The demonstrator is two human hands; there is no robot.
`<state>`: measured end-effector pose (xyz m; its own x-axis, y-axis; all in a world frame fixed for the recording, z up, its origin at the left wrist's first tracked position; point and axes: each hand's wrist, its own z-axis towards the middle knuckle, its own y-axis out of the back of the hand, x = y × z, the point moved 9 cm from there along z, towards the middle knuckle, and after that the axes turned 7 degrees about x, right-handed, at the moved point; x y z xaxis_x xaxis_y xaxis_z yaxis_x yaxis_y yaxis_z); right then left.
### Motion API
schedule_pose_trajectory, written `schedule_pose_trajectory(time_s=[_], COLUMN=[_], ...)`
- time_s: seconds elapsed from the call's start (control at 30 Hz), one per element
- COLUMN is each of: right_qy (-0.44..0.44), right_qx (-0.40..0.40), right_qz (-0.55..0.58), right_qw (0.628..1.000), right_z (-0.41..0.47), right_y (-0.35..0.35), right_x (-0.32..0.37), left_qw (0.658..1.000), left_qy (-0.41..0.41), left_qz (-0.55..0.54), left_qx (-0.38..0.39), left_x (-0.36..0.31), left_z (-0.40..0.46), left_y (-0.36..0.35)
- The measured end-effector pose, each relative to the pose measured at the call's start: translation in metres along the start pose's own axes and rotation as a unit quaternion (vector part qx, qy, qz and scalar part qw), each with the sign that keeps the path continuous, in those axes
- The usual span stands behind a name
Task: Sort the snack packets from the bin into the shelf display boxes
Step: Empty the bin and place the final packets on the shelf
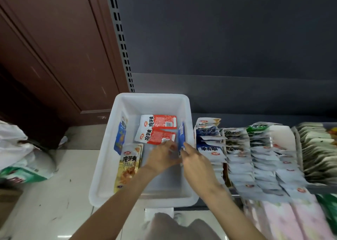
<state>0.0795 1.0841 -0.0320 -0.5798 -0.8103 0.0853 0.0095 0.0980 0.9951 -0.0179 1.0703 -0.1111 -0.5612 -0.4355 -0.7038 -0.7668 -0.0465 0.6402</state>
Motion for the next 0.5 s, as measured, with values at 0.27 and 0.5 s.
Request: schedule_pose_trajectory(time_s=[0.27,0.5], right_qy=[0.017,0.07], right_qx=[0.001,0.044], right_qz=[-0.014,-0.193], right_qw=[1.0,0.978], right_z=[-0.01,-0.01], right_y=[-0.009,-0.011], right_x=[0.0,0.02], left_qw=[0.983,0.963], left_qy=[0.02,0.127], left_qz=[-0.184,-0.236], left_qx=[-0.015,0.03], left_x=[0.002,0.0], left_z=[0.024,0.07], left_y=[0.003,0.011])
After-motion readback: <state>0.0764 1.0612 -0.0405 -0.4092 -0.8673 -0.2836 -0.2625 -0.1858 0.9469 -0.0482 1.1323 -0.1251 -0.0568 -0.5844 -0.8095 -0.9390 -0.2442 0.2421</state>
